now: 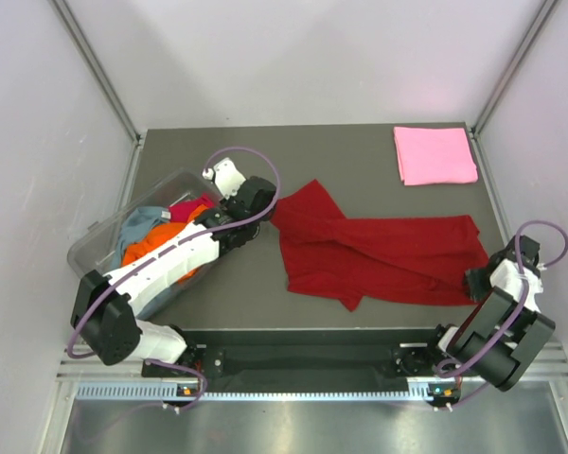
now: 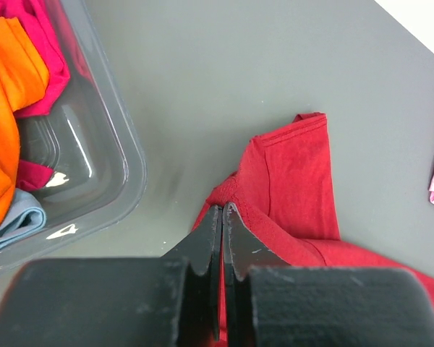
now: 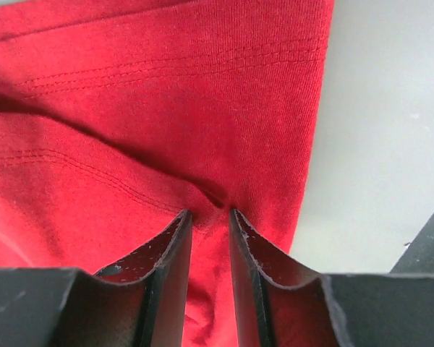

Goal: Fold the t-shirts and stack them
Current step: Flatten the tshirt out

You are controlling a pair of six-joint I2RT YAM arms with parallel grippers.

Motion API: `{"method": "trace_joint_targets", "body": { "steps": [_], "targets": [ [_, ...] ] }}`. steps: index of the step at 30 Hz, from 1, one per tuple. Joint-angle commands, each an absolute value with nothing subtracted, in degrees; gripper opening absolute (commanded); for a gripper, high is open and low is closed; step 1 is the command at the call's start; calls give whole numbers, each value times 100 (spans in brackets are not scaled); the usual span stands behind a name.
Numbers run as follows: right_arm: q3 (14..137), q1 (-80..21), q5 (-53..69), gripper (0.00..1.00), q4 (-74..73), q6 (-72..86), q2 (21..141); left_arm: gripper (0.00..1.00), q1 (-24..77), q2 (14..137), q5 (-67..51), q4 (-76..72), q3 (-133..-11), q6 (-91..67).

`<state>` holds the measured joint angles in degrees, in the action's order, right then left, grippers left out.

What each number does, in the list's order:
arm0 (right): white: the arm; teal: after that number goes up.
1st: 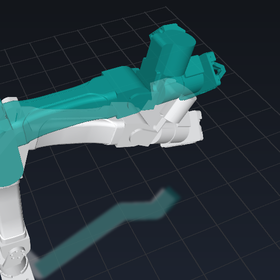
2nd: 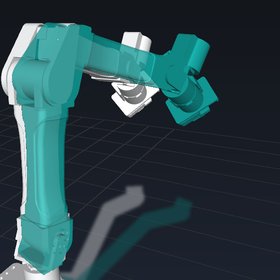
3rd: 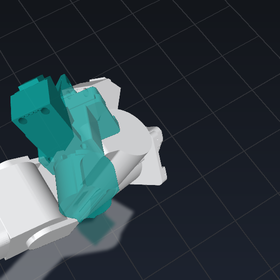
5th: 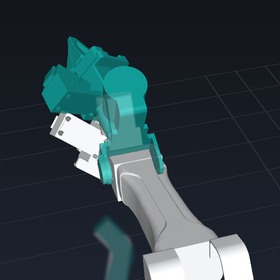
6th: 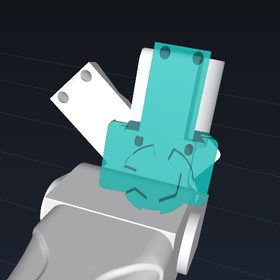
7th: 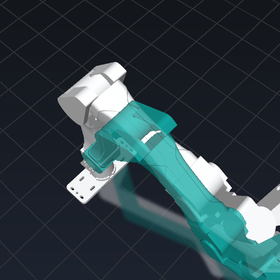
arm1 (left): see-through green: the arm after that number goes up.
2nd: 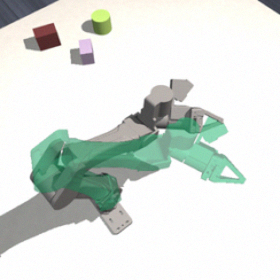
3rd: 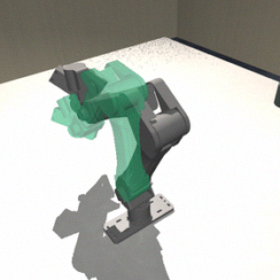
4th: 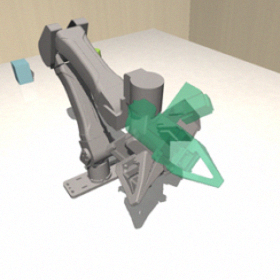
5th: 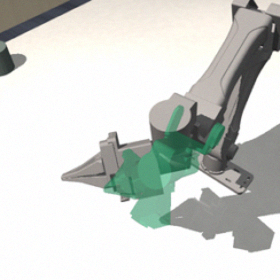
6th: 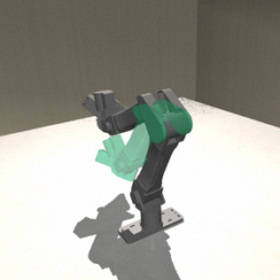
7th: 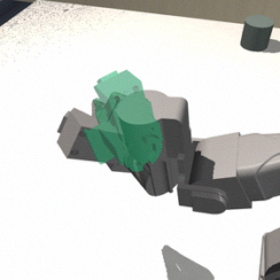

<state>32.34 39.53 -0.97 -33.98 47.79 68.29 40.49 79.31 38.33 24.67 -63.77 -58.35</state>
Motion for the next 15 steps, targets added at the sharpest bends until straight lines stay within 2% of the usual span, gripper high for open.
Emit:
{"method": "trace_joint_targets", "body": {
  "steps": [1,6,12,14,15],
  "targets": [
    [3138,3982,-132,28,-2988,4896,6952,0,4025,7884,3850,2206,-6495,-5792],
    [3067,3990,-123,27,-2742,4904,7145,0,4025,7884,3841,2215,-6486,-5801],
    [3155,3990,-272,12,-2768,4896,6970,0,4017,7866,3858,2215,-6495,-5783],
    [3173,3990,-308,1,-2769,4869,6891,0,4025,7875,3850,2224,-6486,-5783],
    [3173,3990,-316,0,-2769,4860,6804,0,4025,7884,3841,2224,-6504,-5783]
  ]
}}
